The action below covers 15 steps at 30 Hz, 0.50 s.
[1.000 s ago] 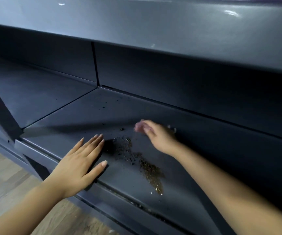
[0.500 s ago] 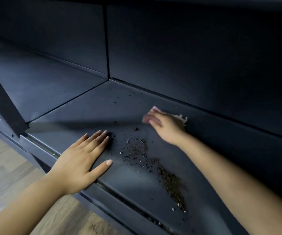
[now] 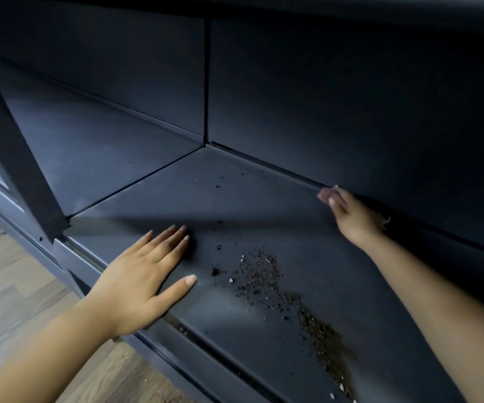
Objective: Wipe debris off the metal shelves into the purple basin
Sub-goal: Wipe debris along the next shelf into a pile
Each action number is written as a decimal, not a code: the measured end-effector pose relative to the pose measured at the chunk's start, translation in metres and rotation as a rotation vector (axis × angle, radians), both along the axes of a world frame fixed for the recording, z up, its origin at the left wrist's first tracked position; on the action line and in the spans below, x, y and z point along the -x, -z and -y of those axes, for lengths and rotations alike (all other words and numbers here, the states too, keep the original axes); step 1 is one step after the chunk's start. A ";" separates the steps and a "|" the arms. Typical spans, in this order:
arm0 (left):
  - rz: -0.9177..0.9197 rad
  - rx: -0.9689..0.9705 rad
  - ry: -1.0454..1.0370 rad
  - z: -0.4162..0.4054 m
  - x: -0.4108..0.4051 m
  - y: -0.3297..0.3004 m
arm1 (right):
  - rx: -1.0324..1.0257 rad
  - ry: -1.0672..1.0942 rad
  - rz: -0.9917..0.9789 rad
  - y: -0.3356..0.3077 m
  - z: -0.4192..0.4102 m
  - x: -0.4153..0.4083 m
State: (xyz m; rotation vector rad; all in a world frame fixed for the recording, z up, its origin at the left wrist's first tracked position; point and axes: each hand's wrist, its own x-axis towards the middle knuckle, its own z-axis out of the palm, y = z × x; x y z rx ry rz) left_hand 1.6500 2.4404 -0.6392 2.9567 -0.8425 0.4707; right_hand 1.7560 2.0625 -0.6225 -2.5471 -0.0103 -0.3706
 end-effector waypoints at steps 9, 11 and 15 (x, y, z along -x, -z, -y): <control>0.002 0.022 -0.007 -0.001 0.000 0.002 | 0.038 -0.340 -0.162 -0.010 -0.093 -0.021; 0.008 0.026 -0.002 -0.001 -0.001 0.002 | 0.084 -0.437 -0.223 -0.012 -0.113 0.000; 0.009 0.005 0.032 -0.002 -0.001 -0.001 | 0.016 -0.613 -0.224 -0.011 -0.131 0.041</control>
